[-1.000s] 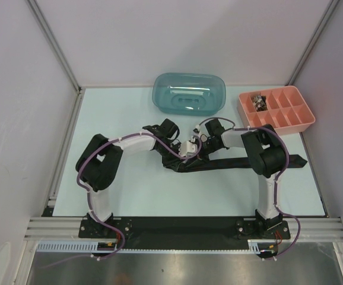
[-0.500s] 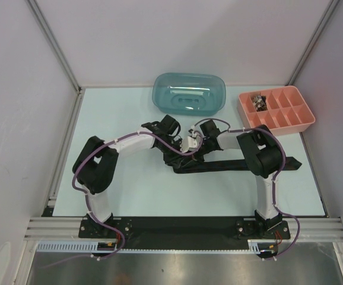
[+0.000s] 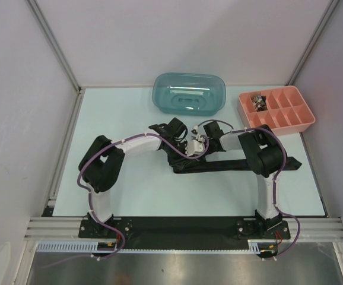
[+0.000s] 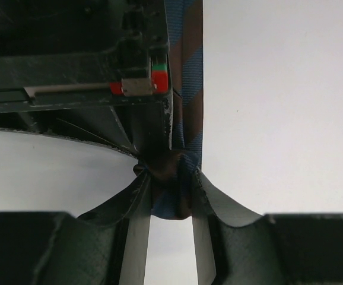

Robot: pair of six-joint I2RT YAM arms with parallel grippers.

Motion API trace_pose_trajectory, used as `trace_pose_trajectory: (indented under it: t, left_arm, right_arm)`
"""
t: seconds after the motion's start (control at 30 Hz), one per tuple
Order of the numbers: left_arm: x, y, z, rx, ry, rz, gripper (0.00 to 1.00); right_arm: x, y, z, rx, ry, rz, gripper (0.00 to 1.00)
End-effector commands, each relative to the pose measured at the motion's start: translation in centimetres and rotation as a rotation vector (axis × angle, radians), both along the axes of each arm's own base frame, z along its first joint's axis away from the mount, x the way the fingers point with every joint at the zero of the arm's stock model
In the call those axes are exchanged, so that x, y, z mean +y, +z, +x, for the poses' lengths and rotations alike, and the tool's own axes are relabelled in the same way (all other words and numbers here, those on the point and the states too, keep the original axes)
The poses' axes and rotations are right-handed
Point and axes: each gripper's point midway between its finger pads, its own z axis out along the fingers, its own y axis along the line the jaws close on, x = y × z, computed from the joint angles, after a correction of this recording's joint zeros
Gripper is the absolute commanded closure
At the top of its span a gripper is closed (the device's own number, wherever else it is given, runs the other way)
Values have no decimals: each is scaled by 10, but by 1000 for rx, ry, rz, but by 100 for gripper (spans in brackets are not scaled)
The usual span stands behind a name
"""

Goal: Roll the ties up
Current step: Roll the tie at the center of the board.

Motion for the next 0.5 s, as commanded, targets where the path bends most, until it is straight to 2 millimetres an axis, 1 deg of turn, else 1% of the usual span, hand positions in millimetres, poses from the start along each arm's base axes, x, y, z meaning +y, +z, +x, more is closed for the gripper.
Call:
trace_pose_trajectory:
  t: [0.0, 0.1, 0.23, 0.33, 0.47]
  left_arm:
    - [18, -42, -13, 30, -36, 129, 66]
    - [18, -43, -14, 35, -44, 133, 66]
    - [17, -42, -14, 34, -50, 129, 65]
    - [17, -41, -14, 35, -53, 126, 65]
    - [15, -40, -15, 39, -53, 115, 64]
  right_arm:
    - [-11, 14, 7, -35, -22, 4, 82]
    - [-23, 25, 12, -60, -20, 16, 76]
    - [-29, 42, 16, -86, -22, 50, 70]
    - [-24, 50, 14, -98, -13, 69, 67]
    - [-13, 50, 9, -95, 5, 78, 66]
